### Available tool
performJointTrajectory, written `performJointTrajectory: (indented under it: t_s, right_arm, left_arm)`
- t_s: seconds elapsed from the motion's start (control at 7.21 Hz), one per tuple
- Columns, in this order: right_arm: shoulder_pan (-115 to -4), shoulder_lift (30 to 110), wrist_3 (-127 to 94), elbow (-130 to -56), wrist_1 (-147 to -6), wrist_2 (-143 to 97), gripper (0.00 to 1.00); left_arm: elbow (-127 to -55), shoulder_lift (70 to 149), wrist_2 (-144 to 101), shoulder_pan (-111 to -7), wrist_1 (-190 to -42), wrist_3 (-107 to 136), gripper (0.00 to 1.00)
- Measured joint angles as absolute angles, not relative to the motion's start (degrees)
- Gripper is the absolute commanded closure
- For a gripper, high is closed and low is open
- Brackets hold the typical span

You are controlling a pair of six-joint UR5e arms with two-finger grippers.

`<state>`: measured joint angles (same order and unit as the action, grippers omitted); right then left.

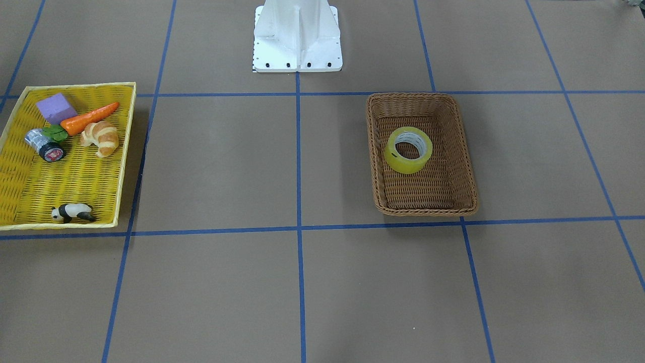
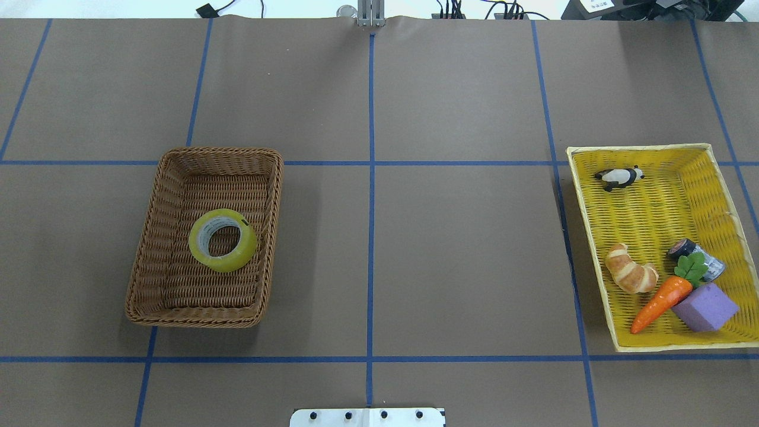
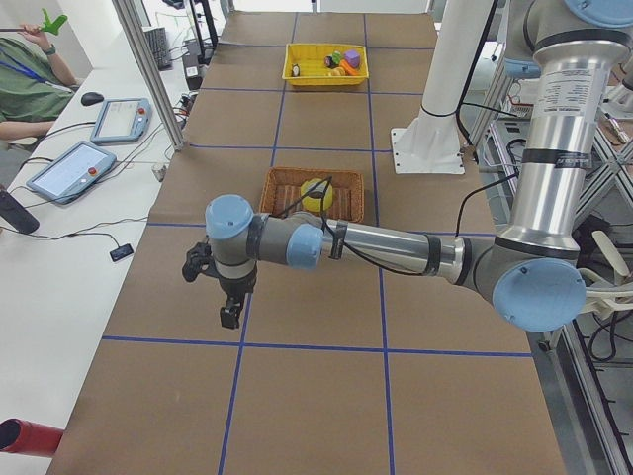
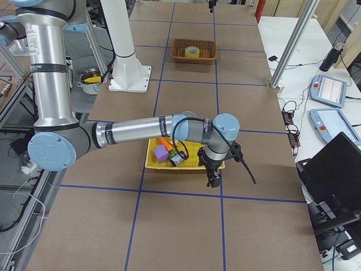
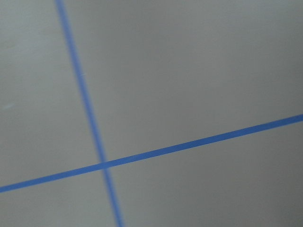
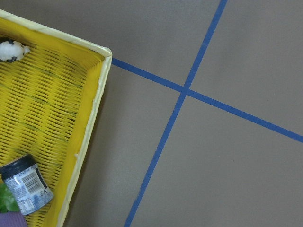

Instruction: Move tape to another basket

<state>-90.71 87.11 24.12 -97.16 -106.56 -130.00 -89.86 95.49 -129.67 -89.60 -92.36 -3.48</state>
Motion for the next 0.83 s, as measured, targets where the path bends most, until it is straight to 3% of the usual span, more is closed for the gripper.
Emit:
performJointTrajectory:
  t_s: [0.42,0.83]
  right_arm:
    - [-93.8,88.5,24.1,-93.5,-106.7,-130.2,0.00]
    - [-94.6,88.4,18.1,-91.2,-106.3,-130.2,0.00]
  left_arm:
    - [-86.9,92.8,-130.2,-93.3,-92.4,-6.1,0.02]
    - [-89.4,92.6,-133.5,-92.2,-92.4,2.3,0.02]
